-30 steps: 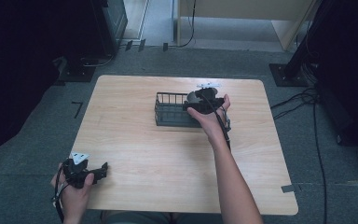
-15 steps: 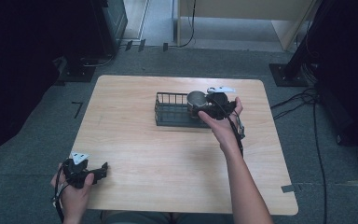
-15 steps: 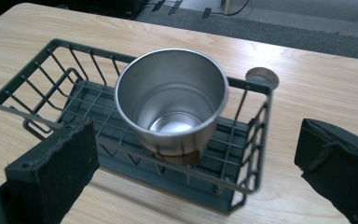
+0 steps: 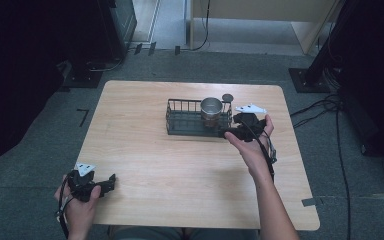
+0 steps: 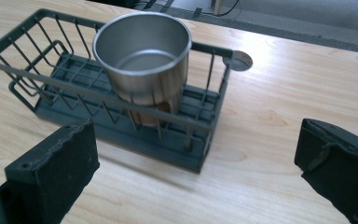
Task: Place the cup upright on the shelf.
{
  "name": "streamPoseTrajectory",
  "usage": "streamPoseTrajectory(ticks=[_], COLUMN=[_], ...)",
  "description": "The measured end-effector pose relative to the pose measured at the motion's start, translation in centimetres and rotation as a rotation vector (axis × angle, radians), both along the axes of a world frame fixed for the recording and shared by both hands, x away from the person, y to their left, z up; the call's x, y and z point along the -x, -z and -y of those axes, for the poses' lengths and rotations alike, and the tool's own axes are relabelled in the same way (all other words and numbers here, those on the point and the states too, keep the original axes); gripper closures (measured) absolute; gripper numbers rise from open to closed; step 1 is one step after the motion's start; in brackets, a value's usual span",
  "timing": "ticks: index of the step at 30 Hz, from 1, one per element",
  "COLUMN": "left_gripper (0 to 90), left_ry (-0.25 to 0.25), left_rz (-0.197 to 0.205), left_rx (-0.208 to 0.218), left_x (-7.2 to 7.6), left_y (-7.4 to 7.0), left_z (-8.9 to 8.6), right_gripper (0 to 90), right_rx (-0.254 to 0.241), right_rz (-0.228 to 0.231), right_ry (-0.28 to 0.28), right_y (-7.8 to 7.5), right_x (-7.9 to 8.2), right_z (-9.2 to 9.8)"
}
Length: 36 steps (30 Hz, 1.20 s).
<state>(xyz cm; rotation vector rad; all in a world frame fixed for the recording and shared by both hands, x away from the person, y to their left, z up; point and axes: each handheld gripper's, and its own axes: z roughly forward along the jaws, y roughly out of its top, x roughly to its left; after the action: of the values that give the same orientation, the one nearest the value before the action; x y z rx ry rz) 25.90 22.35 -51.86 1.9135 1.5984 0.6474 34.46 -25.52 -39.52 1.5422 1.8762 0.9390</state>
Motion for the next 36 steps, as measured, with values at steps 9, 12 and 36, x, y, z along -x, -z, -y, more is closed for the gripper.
streamPoseTrajectory(ticks=[9,12,36], left_gripper=[0.0,0.0,0.0], left_ry=[0.000,0.000,0.001], left_rz=[0.000,0.001,0.000], left_rx=[0.000,0.001,-0.001], left_x=[0.0,0.0,0.0], left_y=[0.0,0.0,0.0], left_z=[0.0,0.0,0.0], right_gripper=[0.0,0.0,0.0], right_rx=[-0.015,-0.015,-0.007], right_rz=[-0.006,-0.013,-0.056], right_ry=[0.028,0.039,0.178], right_y=[1.2,1.8,7.0], right_x=[2.2,2.9,8.4], right_z=[2.3,3.1,9.9])
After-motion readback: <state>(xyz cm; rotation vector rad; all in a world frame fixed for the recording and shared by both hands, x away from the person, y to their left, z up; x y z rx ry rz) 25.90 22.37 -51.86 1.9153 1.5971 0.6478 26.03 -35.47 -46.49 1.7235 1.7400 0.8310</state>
